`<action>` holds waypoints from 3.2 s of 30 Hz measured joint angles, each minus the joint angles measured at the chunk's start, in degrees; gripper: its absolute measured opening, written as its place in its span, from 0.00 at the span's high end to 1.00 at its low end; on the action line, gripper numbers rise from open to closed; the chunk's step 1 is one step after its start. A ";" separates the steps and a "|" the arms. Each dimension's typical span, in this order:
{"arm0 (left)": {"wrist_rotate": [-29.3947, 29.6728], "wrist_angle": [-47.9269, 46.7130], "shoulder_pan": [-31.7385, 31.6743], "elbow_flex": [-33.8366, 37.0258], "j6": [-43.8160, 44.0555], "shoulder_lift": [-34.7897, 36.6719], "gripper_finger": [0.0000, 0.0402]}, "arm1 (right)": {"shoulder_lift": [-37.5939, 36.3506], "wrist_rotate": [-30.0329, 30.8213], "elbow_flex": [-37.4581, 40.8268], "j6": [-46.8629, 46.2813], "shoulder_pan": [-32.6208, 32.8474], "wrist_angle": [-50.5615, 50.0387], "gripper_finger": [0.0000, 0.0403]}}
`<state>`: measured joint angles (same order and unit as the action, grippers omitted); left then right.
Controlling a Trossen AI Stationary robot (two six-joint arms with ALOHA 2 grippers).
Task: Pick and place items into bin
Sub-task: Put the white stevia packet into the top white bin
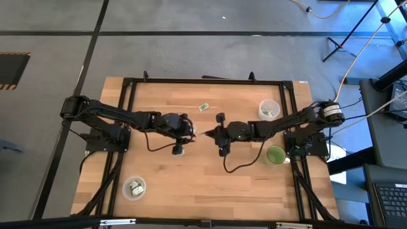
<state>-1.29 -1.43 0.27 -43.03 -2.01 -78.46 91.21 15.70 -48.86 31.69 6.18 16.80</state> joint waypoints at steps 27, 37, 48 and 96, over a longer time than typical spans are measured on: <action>14.75 -6.83 0.02 0.00 -1.63 -0.02 0.74 | -27.14 16.20 0.42 -58.43 -24.88 -76.80 0.98; 14.70 -6.87 0.02 0.00 -1.63 -0.02 0.74 | -20.97 13.18 0.63 -58.39 -28.70 -78.31 0.98; 14.69 -6.91 0.02 0.00 -1.72 -0.02 0.74 | -12.87 13.12 0.68 -58.21 -28.94 -79.43 0.98; 7.77 -24.41 12.84 0.00 17.61 -4.98 0.73 | -18.68 11.54 -4.07 -55.09 -16.44 -60.43 0.63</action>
<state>6.48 -25.84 13.11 -43.03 15.60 -83.43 72.53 27.24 -52.93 -23.40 -10.26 -43.63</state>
